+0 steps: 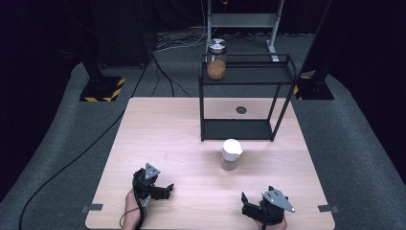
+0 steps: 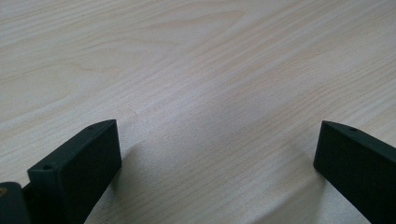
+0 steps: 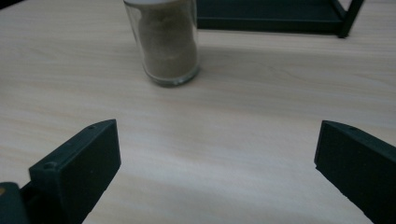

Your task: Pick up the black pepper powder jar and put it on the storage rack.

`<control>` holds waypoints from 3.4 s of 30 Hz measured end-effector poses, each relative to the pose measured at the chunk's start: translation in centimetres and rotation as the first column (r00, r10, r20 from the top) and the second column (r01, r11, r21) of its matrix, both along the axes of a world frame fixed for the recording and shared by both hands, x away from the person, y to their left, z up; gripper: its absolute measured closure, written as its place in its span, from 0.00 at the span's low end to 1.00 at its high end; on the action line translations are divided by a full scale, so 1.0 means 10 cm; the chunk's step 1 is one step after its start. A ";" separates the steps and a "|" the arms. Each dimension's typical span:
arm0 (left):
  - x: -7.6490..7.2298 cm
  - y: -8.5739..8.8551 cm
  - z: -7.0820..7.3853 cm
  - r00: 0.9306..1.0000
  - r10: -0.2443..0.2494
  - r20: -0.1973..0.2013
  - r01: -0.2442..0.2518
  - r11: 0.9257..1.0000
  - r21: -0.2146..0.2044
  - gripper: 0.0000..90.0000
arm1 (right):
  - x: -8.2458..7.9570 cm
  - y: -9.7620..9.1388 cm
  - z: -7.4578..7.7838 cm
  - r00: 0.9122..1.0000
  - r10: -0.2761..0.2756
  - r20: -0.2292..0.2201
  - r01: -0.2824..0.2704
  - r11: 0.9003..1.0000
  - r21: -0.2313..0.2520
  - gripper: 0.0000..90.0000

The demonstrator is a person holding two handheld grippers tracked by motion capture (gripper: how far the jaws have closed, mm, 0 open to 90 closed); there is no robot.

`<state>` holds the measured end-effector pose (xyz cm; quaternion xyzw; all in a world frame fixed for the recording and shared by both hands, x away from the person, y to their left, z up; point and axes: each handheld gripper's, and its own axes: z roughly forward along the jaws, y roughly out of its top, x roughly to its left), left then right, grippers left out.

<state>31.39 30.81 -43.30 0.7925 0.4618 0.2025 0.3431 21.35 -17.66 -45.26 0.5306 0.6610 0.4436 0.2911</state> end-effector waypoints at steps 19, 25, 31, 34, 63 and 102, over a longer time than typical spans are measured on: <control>0.01 0.01 0.00 1.000 -0.024 0.001 0.023 1.000 0.002 0.00 | 0.89 0.41 -0.07 0.995 0.079 0.062 -0.081 0.996 0.022 0.00; 0.01 0.01 0.00 1.000 -0.023 0.001 0.023 1.000 0.002 0.00 | 1.05 0.50 -0.08 0.992 0.098 0.076 -0.099 0.995 0.001 0.00; 0.00 0.01 0.00 1.000 -0.023 0.001 0.023 1.000 0.001 0.00 | 1.11 0.53 -0.10 0.990 0.099 0.102 -0.098 0.995 -0.014 0.00; 0.00 0.01 0.00 1.000 -0.026 0.004 0.026 1.000 0.003 0.00 | 1.14 0.54 -0.10 0.989 0.094 0.112 -0.092 0.996 -0.021 0.00; 0.00 0.00 0.00 1.000 -0.011 0.001 0.011 1.000 0.002 0.00 | 1.10 0.31 0.03 0.987 0.113 0.112 -0.113 0.994 -0.004 0.33; 0.00 -0.01 0.00 1.000 0.000 0.001 0.000 1.000 0.001 0.00 | 0.97 -0.31 0.23 0.997 -0.030 0.070 0.033 0.999 -0.043 0.33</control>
